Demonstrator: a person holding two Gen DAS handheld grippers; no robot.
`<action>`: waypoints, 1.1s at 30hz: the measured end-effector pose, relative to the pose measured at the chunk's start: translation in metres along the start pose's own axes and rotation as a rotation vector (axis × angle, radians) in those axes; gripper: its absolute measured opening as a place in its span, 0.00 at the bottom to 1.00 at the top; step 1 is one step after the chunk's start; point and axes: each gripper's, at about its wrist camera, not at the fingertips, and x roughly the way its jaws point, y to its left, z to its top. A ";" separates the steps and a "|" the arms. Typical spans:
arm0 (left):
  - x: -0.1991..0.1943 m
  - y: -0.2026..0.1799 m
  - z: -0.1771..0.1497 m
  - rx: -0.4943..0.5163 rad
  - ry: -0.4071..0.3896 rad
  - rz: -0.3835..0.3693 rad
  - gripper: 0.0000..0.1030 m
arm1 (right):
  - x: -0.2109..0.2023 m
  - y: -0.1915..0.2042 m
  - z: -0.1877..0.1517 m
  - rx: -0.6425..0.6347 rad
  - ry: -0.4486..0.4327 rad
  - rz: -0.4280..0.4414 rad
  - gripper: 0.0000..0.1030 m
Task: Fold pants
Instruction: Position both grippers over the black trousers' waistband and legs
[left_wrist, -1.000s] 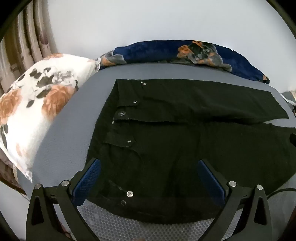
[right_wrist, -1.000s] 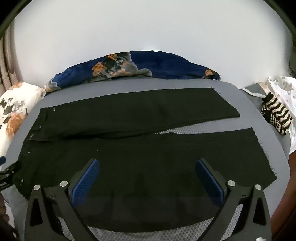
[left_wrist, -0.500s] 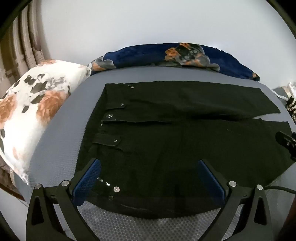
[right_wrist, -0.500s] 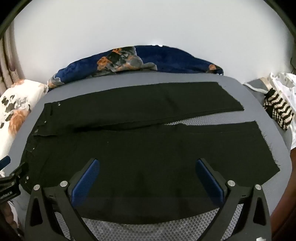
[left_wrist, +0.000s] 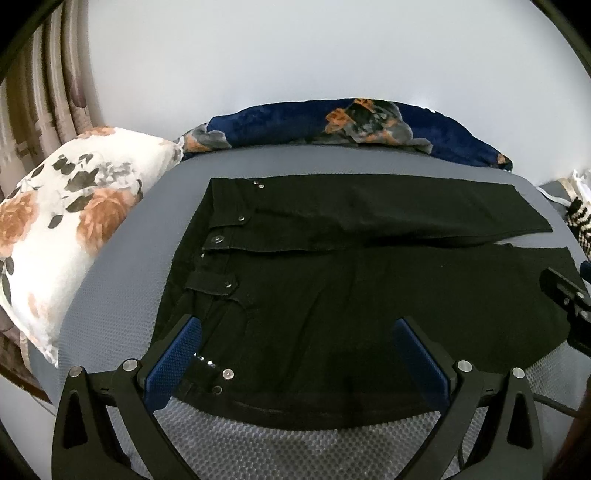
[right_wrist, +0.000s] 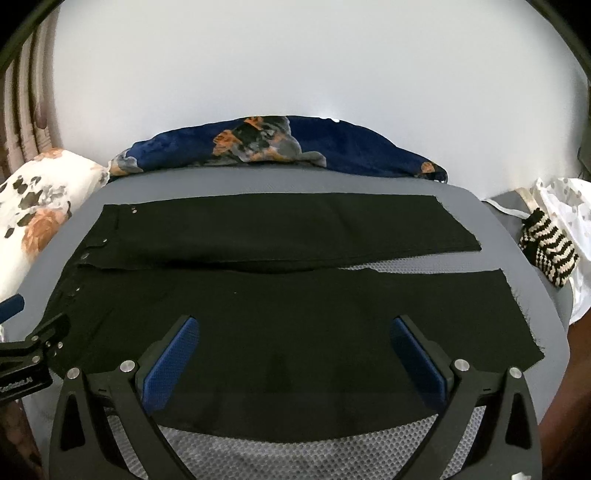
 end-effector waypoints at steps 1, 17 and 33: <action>-0.001 0.000 0.000 -0.001 -0.004 0.003 1.00 | -0.001 0.000 -0.001 0.001 -0.001 0.001 1.00; -0.019 -0.015 -0.006 0.038 -0.045 -0.010 1.00 | -0.014 0.000 -0.012 0.000 -0.020 -0.014 1.00; -0.029 -0.021 -0.010 0.048 -0.059 -0.016 1.00 | -0.018 0.000 -0.015 -0.004 -0.025 -0.012 1.00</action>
